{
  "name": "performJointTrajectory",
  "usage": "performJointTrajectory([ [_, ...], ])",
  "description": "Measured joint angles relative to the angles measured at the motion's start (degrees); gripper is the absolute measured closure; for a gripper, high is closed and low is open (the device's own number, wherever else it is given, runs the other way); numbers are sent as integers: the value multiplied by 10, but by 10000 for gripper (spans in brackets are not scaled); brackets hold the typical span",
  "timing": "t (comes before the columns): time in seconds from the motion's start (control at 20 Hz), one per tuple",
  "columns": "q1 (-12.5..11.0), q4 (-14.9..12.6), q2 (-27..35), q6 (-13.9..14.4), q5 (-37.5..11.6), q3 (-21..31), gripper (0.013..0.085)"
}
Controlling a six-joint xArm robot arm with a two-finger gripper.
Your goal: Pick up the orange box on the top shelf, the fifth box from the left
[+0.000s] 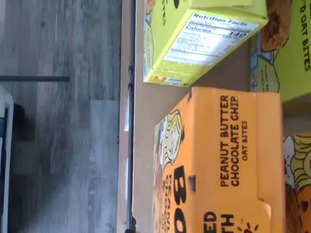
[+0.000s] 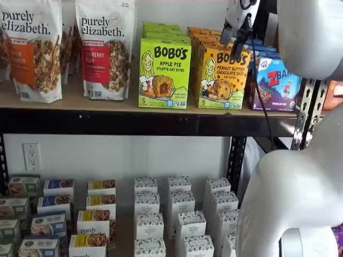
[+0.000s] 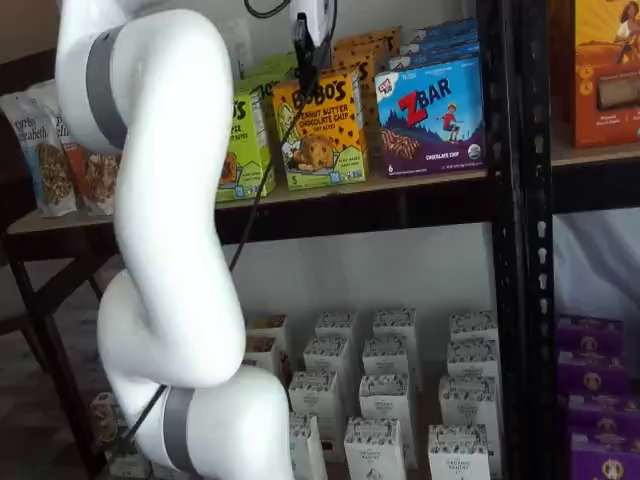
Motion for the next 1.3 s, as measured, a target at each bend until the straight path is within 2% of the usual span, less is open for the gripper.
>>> performJointTrajectory([
  [0.6,17,-31,1,7,-18,22,130],
  [1.0,17,-38,5,6,-15,26,130],
  [1.05,17,-37,4,6,-17,28,170],
  [1.1,17,-37,4,6,-18,29,170],
  [1.25,16,-35,2,5,-22,33,250],
  [1.3,16,-35,2,5,-22,33,250],
])
